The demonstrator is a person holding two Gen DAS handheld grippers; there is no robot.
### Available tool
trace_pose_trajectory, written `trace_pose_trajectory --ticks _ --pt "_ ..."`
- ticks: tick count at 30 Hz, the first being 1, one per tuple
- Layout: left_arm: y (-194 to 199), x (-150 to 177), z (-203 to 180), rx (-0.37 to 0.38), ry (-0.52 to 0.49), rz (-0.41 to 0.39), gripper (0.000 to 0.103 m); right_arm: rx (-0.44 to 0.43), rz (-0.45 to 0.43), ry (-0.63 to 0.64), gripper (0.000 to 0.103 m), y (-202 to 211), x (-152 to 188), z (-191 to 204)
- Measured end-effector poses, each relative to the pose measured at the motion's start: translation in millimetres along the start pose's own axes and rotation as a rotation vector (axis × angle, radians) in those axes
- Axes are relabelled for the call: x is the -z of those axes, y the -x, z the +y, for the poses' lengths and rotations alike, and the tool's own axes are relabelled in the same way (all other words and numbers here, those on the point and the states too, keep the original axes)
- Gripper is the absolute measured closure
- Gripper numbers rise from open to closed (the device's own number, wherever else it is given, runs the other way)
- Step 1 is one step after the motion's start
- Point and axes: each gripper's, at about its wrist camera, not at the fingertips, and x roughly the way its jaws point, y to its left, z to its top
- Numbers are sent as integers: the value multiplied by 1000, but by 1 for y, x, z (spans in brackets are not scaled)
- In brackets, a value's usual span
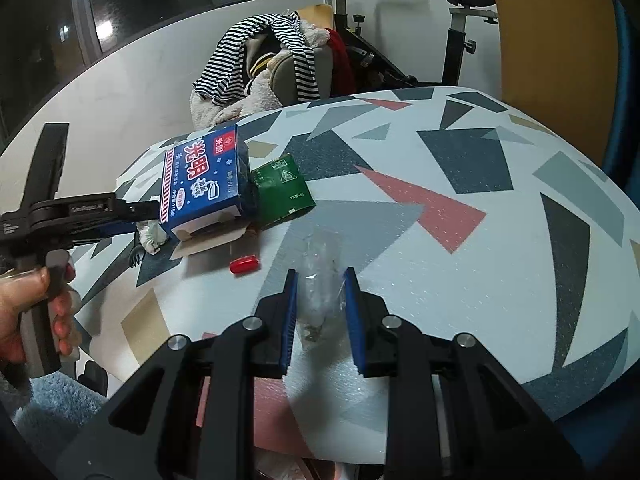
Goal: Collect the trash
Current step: 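Close the left tool on the crumpled white tissue bundle and lift it, then open right tool over the bin dropping clear wrapper while left tool carries tissue there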
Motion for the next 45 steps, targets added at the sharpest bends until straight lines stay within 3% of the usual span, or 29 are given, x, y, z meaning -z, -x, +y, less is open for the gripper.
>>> trace_pose_trajectory --ticks 5,9,19,35,41,45 --pt "-1 2 -4 0 -54 -8 51 -1 6 4 78 -2 3 0" --pt "7 7 -9 12 -101 -7 57 -2 -1 19 78 -1 3 4" --pt "53 32 -26 27 -228 -46 58 -11 -24 55 77 14 5 17" --pt "142 125 -38 101 -281 -92 58 -58 -12 146 78 60 33 45" --pt "165 162 -29 131 -227 -114 58 -128 67 179 77 62 58 63" --pt "171 178 -20 131 -200 -125 58 -221 196 209 77 47 86 85"
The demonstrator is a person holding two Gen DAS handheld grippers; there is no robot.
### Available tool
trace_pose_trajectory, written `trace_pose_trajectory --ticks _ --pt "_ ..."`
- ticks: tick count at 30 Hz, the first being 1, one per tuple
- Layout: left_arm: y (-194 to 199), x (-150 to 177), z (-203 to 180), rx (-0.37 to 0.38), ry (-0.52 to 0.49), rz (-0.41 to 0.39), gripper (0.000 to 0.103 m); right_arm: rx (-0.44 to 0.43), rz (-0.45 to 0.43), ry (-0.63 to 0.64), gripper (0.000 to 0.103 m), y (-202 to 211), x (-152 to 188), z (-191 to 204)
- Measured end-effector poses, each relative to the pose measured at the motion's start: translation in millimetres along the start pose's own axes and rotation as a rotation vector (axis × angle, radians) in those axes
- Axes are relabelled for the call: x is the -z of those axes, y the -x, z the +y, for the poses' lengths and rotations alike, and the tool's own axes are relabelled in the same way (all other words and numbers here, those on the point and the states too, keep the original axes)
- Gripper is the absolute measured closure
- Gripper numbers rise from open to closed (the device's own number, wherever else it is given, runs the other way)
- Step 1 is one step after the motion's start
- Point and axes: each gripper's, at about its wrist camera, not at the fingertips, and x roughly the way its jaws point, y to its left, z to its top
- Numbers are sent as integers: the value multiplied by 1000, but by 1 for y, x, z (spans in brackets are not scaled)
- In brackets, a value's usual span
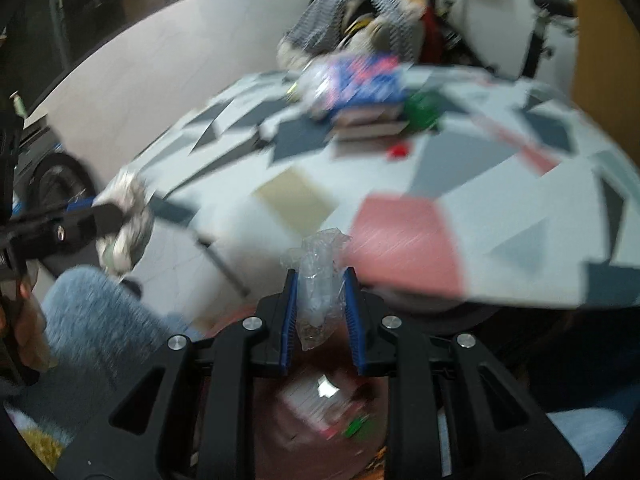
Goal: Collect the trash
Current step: 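Open right tool over the bin dropping clear wrapper while left tool carries tissue there, then open the left tool over the bin, dropping the white tissue bundle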
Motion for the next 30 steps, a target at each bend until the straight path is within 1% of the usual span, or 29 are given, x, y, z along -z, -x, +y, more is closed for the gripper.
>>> trace_pose_trajectory --ticks 3,5,6,7,9,10,12,17,21,22,24,26,27,28,29,30 --pt "2 9 4 -11 9 -1 58 -37 96 26 77 -20 12 12" --pt "4 15 6 -20 14 -8 58 -49 202 55 77 -42 24 19" --pt "4 17 7 -31 14 -6 58 -47 223 60 77 -46 26 21" --pt "3 19 8 -43 13 -5 58 -50 273 67 77 -57 32 23" --pt "4 22 13 -46 23 -9 58 -50 335 71 77 -71 40 25" --pt "4 23 15 -46 33 -11 58 -41 380 75 77 -81 45 27" --pt "5 25 20 -51 57 -18 58 -20 440 86 77 -95 54 29" --pt "6 28 28 -49 89 -22 58 19 521 96 77 -113 66 27" --pt "4 30 28 -47 90 -15 58 29 546 89 76 -116 66 25" --pt "4 30 28 -47 89 -15 58 32 549 85 74 -117 67 23" --pt "3 31 26 -50 79 -18 58 40 552 82 73 -119 66 20" --pt "1 31 24 -50 69 -12 58 37 551 70 66 -120 67 17" --pt "0 32 23 -49 66 -7 58 36 545 66 58 -121 67 15" --pt "-1 32 22 -49 64 -3 58 38 528 59 46 -119 65 14" --pt "-3 32 22 -49 63 5 58 38 506 55 39 -119 64 13" --pt "-5 33 22 -49 63 10 58 37 486 52 31 -115 62 13"
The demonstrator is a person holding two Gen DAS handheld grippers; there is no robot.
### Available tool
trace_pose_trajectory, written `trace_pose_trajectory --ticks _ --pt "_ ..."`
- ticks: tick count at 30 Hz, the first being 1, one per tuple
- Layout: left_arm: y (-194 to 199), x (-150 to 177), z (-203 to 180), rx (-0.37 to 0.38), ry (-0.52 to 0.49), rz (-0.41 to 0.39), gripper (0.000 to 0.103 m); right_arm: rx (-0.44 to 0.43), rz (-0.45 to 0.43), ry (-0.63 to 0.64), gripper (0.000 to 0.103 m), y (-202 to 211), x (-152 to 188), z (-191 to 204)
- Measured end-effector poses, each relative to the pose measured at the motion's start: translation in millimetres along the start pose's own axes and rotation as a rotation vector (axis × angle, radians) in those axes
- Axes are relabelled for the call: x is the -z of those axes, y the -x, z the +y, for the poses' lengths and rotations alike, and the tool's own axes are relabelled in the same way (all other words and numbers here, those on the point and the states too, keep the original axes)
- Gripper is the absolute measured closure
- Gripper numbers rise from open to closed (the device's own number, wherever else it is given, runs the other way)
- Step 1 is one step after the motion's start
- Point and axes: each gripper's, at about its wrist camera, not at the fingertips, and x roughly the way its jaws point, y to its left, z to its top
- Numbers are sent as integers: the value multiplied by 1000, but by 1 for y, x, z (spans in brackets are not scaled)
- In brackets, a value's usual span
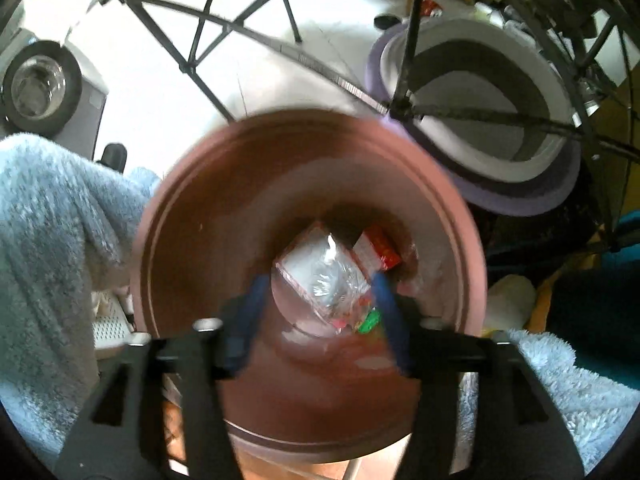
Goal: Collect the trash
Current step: 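Open the left tool over the bin, dropping the white tissue bundle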
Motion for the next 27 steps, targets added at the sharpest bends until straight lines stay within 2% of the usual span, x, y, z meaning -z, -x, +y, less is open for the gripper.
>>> trace_pose_trajectory --ticks 4,10,12,14,18,22,27 --pt "-8 2 1 2 7 29 58 -1 -163 -49 14 38 1 -7" --pt "-31 9 -5 -7 -22 122 58 56 -386 -124 8 91 4 -22" --pt "-41 12 -12 -7 -56 163 58 84 -472 -150 6 108 7 -28" --pt "-52 17 -19 -10 -90 209 58 105 -518 -167 6 117 9 -32" --pt "-72 27 -29 -24 -143 299 58 146 -572 -214 6 128 7 -45" --pt "-93 39 -36 -40 -193 401 58 169 -583 -243 6 137 5 -51" --pt "-109 53 -40 -62 -233 489 58 172 -582 -270 6 139 6 -67"
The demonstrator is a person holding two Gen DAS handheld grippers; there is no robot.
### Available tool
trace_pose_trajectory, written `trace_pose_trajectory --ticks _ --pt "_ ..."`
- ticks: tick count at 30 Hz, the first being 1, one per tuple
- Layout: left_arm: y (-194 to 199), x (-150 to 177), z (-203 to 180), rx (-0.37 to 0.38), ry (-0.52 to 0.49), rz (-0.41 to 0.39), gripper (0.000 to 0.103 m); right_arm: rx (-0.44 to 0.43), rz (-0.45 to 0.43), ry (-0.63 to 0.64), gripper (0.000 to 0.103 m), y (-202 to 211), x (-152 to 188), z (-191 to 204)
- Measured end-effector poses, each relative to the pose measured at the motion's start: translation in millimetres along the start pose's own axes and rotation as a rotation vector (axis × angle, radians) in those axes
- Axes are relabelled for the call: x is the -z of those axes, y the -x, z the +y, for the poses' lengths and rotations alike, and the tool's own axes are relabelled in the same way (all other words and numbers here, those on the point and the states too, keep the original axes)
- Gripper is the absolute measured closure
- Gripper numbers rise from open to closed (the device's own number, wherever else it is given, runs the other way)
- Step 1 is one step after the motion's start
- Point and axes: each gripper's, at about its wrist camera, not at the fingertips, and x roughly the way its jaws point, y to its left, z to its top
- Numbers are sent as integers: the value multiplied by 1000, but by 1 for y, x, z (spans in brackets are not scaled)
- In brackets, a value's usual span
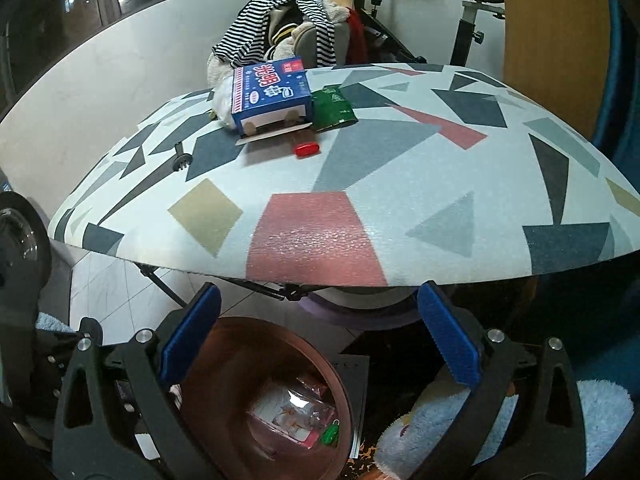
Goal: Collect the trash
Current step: 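Open the left tool over the bin, dropping the white tissue bundle, then raise both tools back over the table toward the remaining items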
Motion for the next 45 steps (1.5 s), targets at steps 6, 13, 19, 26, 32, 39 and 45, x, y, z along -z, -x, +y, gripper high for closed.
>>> trace_pose_trajectory --ticks 6,13,19,26,32,39,45 --pt "-7 2 -3 -9 -11 33 57 -3 9 -37 6 -2 2 -6" --pt "-4 0 -3 -13 -9 16 37 3 15 -50 6 -5 4 -8" --pt "3 -2 3 -40 22 -27 24 8 19 -50 6 -6 4 -7" --pt "26 -6 21 -90 116 -149 13 16 23 -45 6 -8 5 -7" --pt "57 -4 40 -120 224 -304 9 21 24 -39 6 -8 6 -6" --pt "84 3 59 -140 341 -432 7 23 24 -29 6 -10 6 -4" --pt "92 6 67 -143 374 -468 7 24 22 -20 6 -11 6 -3"
